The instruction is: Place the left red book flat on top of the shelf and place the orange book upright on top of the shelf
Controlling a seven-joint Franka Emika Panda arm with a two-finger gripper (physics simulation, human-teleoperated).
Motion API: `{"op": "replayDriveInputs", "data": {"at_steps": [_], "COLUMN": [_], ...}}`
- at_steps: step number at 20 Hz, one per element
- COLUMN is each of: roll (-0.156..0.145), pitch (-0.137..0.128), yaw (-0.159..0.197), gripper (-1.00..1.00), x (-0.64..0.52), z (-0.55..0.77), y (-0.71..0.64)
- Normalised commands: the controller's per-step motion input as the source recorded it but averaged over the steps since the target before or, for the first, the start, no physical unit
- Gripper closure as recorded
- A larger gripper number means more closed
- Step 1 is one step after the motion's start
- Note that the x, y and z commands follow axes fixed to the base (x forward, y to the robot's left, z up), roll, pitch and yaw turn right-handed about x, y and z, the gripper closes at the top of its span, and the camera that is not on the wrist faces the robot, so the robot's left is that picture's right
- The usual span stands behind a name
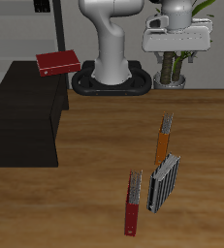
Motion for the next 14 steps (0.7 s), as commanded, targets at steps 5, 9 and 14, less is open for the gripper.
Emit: {"op": "replayDriveInputs", "data": {"at_steps": [5,9,14], "roll": [0.007,-0.008,-0.007], "pitch": [0.014,0.035,0.010], "yaw": [0.025,0.055,0.012], "gripper": [-1.00,-1.00,-1.00], "x": [0.42,0.61,0.36], "z": [0.10,0.06,-0.06], "y": [-0.11,-0.23,-0.14]}}
